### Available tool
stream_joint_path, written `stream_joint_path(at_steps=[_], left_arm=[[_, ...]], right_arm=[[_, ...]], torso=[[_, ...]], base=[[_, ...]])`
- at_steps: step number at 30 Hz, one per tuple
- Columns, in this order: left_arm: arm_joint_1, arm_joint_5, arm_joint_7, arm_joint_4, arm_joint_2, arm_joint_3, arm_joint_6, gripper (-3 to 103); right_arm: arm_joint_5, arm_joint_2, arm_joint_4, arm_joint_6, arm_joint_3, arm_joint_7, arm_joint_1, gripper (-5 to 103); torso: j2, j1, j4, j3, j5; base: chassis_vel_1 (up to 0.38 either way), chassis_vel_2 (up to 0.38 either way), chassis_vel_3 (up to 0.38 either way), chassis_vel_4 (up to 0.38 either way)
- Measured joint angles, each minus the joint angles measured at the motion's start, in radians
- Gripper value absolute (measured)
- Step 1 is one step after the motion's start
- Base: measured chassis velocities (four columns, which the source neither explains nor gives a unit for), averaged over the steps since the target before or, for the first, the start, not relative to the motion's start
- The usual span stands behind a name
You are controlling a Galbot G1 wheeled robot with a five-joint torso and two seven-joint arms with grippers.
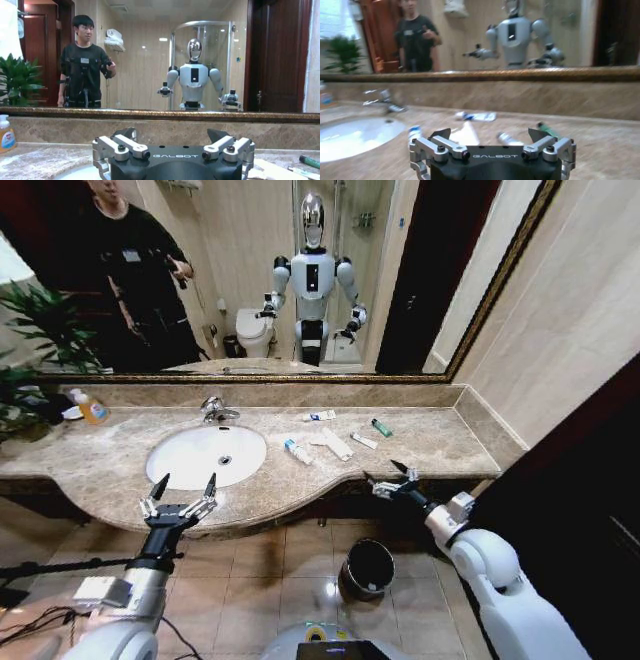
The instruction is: Pick up the trash from the sink and place it in the trash bin.
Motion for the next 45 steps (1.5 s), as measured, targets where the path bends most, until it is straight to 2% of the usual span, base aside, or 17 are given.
stream_joint_path(at_steps=[9,17,30,45], left_arm=[[0.0,0.0,0.0,0.0,0.0,0.0,0.0,100],[0.0,0.0,0.0,0.0,0.0,0.0,0.0,100],[0.0,0.0,0.0,0.0,0.0,0.0,0.0,100],[0.0,0.0,0.0,0.0,0.0,0.0,0.0,100]], right_arm=[[0.023,0.005,0.087,0.033,-0.018,0.151,0.028,100],[-0.012,0.064,0.14,0.038,-0.015,0.209,-0.065,100],[-0.104,0.14,0.161,0.079,-0.029,0.171,-0.15,100],[-0.113,0.129,0.144,0.079,-0.045,0.11,-0.135,100]], torso=[[0.0,0.0,0.0002,0.0,-0.0003],[0.0,0.0,0.0,0.0,-0.0001],[0.0,0.0,0.0,0.0,-0.0001],[0.0,0.0,0.0,0.0,0.0]], base=[[0.0,0.0,0.0,0.0],[0.0,0.0,0.0,0.0],[0.0,0.0,0.0,0.0],[0.0,0.0,0.0,0.0]])
